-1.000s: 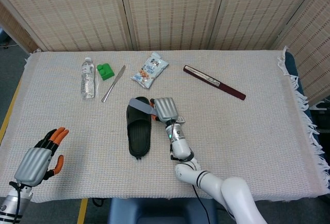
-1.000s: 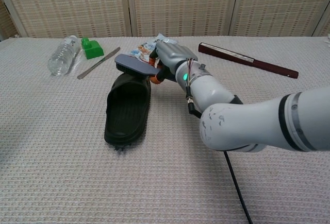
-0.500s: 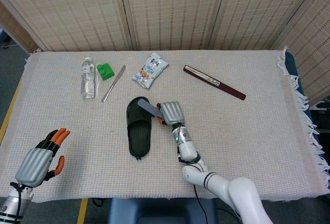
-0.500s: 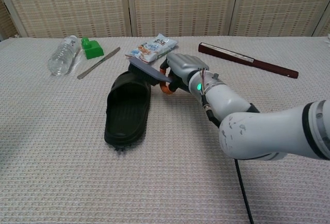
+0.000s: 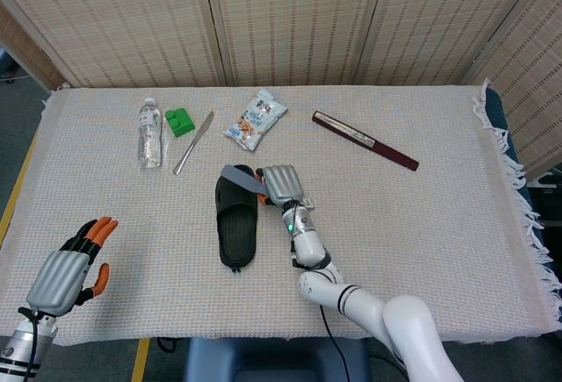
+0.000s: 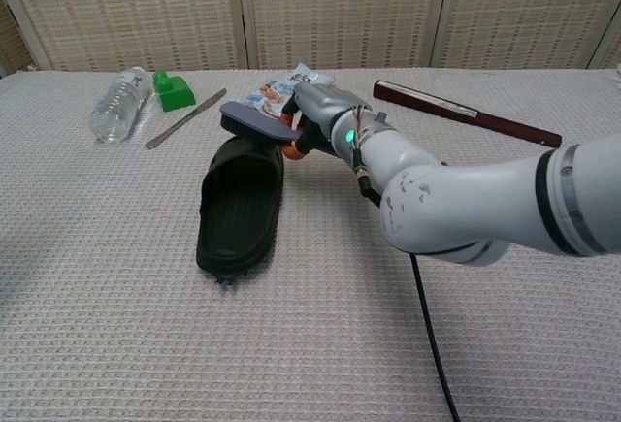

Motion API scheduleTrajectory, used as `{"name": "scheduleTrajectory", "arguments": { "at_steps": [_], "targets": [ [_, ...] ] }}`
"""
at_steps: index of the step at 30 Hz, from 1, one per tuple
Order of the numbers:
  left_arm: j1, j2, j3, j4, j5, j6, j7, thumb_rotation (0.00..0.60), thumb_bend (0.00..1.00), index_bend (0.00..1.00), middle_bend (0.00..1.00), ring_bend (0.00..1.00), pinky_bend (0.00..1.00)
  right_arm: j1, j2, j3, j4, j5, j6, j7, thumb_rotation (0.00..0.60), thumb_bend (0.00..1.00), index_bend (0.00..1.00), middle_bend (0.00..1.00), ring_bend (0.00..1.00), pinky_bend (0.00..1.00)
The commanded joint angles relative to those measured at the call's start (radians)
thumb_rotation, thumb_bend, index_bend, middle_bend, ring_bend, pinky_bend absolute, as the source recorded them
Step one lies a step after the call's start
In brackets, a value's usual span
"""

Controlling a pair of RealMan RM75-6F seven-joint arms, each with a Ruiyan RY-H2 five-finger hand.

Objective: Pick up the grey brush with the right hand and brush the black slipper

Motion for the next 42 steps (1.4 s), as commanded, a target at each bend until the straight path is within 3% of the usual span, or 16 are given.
{"name": "scheduleTrajectory", "arguments": {
  "at_steps": [1,7,15,19,23,32,37,42],
  "targets": [
    [-0.001,0.001,0.000,0.001,-0.004,-0.003,-0.002,0.600,0.63,0.00,0.00,0.00,0.24,0.045,-0.024,0.018,0.046,0.016,-0.027,-0.003,0.600,0.47,0.92,0.83,0.93,1.00],
    [-0.001,0.002,0.003,0.000,0.006,-0.002,-0.003,0.600,0.63,0.00,0.00,0.00,0.24,0.001,-0.001,-0.029,0.008,-0.005,-0.017,-0.014,0.600,0.47,0.92,0.83,0.93,1.00],
    [0.001,-0.003,0.009,-0.007,0.017,0.002,0.014,0.600,0.63,0.00,0.00,0.00,0.24,-0.162,0.123,-0.120,-0.231,-0.018,0.050,-0.066,0.600,0.47,0.92,0.83,0.93,1.00],
    [-0.001,-0.004,0.007,-0.006,0.012,0.000,0.014,0.600,0.63,0.00,0.00,0.00,0.24,-0.187,0.167,-0.128,-0.304,0.002,0.060,-0.103,0.600,0.47,0.92,0.83,0.93,1.00],
    [-0.004,-0.005,0.005,-0.004,0.008,-0.004,0.011,0.600,0.63,0.00,0.00,0.00,0.24,-0.149,0.156,-0.101,-0.286,0.039,0.039,-0.127,0.600,0.47,0.92,0.83,0.93,1.00],
    [-0.007,-0.004,-0.001,0.003,-0.010,-0.009,0.004,0.600,0.63,0.00,0.00,0.00,0.24,0.006,0.056,-0.031,-0.093,0.091,-0.029,-0.130,0.600,0.47,0.92,0.83,0.93,1.00],
    [-0.004,-0.002,0.003,0.000,0.003,-0.002,0.007,0.600,0.63,0.00,0.00,0.00,0.24,-0.014,0.066,-0.063,-0.114,0.065,-0.006,-0.128,0.600,0.47,0.92,0.83,0.93,1.00],
    [-0.003,-0.005,0.010,-0.005,0.015,-0.002,0.017,0.600,0.63,0.00,0.00,0.00,0.24,-0.110,0.143,-0.122,-0.260,0.055,0.040,-0.161,0.600,0.47,0.92,0.83,0.93,1.00]
  ]
}}
